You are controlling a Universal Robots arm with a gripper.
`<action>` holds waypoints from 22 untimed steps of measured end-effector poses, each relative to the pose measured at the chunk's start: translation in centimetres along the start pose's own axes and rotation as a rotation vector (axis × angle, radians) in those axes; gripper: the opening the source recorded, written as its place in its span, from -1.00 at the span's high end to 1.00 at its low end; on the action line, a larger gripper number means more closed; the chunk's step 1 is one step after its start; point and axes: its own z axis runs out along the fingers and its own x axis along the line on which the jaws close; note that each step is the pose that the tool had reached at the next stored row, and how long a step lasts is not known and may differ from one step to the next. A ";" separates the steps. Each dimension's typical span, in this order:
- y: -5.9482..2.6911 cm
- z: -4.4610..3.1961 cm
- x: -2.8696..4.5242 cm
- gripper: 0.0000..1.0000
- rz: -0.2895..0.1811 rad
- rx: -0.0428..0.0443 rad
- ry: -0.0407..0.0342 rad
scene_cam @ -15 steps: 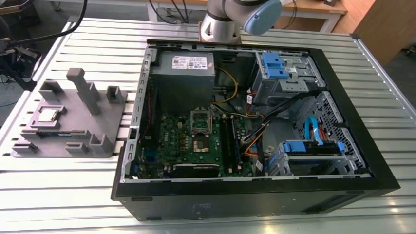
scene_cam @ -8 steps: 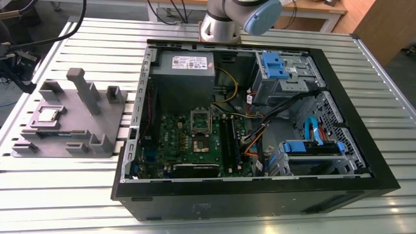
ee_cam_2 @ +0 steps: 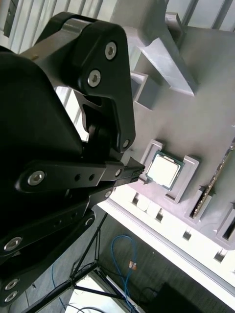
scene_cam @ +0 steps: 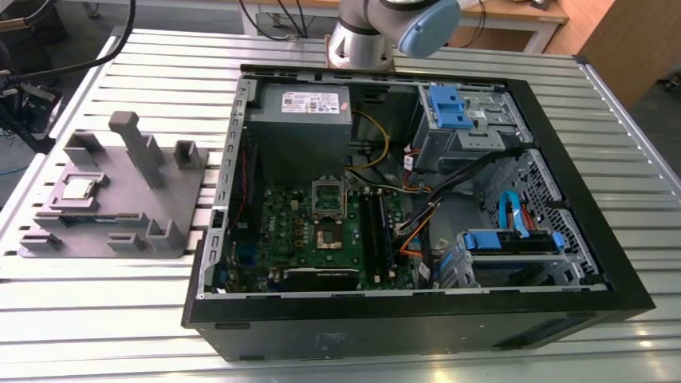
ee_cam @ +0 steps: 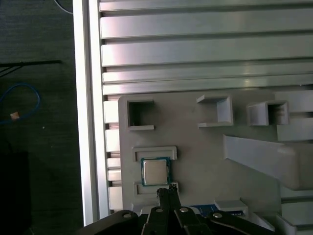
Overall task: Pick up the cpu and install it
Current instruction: 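Reach for the cpu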
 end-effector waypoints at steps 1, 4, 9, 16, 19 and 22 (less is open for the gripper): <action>-0.02 0.08 0.17 0.79 0.000 0.0000 -0.0003; -0.07 0.47 0.30 0.79 0.000 -0.0002 -0.0008; -0.21 1.41 0.34 0.79 0.000 0.0000 -0.0006; -0.25 2.17 0.52 0.79 0.000 0.0000 -0.0006; -0.26 2.31 0.54 0.79 0.000 0.0002 -0.0002; -0.26 2.57 0.55 0.79 0.000 -0.0001 -0.0008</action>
